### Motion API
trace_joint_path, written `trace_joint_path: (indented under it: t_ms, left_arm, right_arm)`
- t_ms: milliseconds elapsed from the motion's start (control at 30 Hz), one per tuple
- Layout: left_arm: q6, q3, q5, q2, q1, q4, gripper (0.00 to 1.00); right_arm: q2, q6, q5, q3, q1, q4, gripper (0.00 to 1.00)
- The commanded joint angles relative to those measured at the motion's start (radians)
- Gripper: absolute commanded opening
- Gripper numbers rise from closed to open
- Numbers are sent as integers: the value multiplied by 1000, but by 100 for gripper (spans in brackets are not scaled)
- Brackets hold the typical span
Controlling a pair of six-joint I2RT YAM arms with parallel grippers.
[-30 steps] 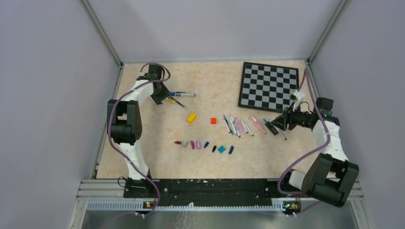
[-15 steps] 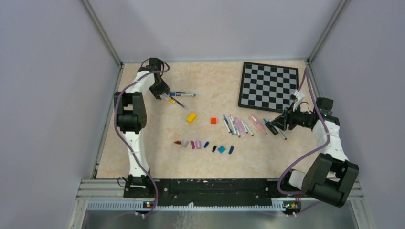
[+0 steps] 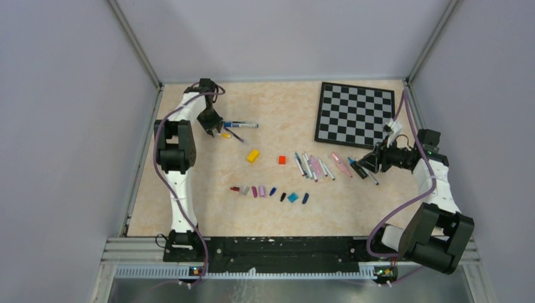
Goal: Open the pen caps
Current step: Pick up the pen from the center of the board.
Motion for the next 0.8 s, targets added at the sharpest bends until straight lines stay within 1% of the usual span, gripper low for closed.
trace_joint_path:
  t_ms: [0,100,133,167,300,333,400,467,567,667,700,767]
  left_arm:
    - [26,31,-46,27,-2,-74,36]
    - [38,9,-62,30,-2,-78,34]
    - [42,2,-69,31,-1,-80,32]
    - [45,-4,-79,31,0,-83,30]
    - [57,-16,-162,21,0,-97,10]
    - [65,-22,-186,13,0,-96,7]
    - [101,-51,-231,-13,0,-73,4]
    - [162,-114,-244,-54,0,-11,4]
    - [248,-212,-217,-126,0,87,8]
    - [269,-274,-216,-166,0,120,23]
    - [270,-288,-214,-175,0,121,26]
    - [271,-319,-189,-191,0,128,27]
  right_arm:
    - [-35,-16,-21,-2,-8,16,45]
    - [-36,-16,-23,-1,-8,15,45]
    - [-36,-16,-24,-1,-8,15,45]
    - [-36,-16,-25,-1,-9,15,45]
    - [-40,-16,-25,0,-8,13,45]
    - [-41,-16,-24,-1,-8,14,45]
    - [-42,-16,-23,-1,-9,14,45]
    - [-44,-16,-23,0,-8,13,45]
    - [-45,-17,-24,1,-9,13,45]
    - [-45,-17,-24,1,-8,12,45]
    - [-46,-17,-25,1,-8,12,45]
    - [-47,-18,-25,1,-9,12,45]
